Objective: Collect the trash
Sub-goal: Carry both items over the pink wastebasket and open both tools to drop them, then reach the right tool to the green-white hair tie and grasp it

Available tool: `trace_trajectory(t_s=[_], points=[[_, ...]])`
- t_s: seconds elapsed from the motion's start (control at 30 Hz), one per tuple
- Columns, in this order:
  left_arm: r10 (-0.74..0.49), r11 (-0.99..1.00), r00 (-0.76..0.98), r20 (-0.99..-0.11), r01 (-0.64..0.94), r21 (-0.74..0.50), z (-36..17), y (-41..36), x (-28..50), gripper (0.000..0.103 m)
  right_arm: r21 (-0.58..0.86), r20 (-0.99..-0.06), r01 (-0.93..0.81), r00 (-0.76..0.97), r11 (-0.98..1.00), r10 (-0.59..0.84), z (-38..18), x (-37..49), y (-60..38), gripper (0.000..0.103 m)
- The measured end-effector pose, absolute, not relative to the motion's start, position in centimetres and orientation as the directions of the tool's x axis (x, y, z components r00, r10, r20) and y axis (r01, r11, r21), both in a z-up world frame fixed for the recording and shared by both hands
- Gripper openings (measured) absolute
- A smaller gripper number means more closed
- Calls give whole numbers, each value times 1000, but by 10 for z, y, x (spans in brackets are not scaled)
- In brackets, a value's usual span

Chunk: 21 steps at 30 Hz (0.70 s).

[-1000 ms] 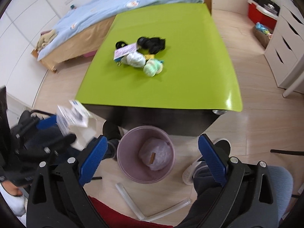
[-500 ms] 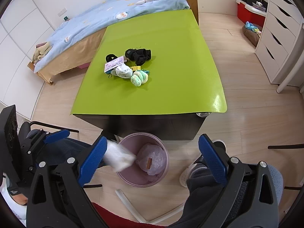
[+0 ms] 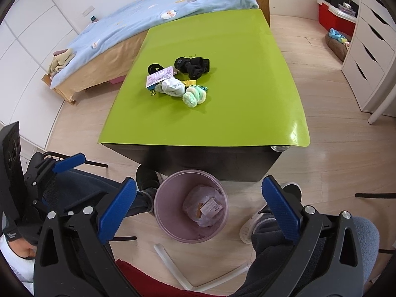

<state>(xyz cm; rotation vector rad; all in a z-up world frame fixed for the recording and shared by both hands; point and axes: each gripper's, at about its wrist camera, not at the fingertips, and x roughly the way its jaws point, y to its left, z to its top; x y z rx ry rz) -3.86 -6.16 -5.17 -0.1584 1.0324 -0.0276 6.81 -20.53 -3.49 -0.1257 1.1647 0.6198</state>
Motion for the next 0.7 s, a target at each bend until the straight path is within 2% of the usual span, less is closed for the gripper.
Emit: trace_trajectory(t_s=[0.7], points=[[-60, 976, 578, -814, -138, -170, -27, -22, -23, 95, 207, -903, -557, 208, 804, 376, -47, 141, -144, 100]])
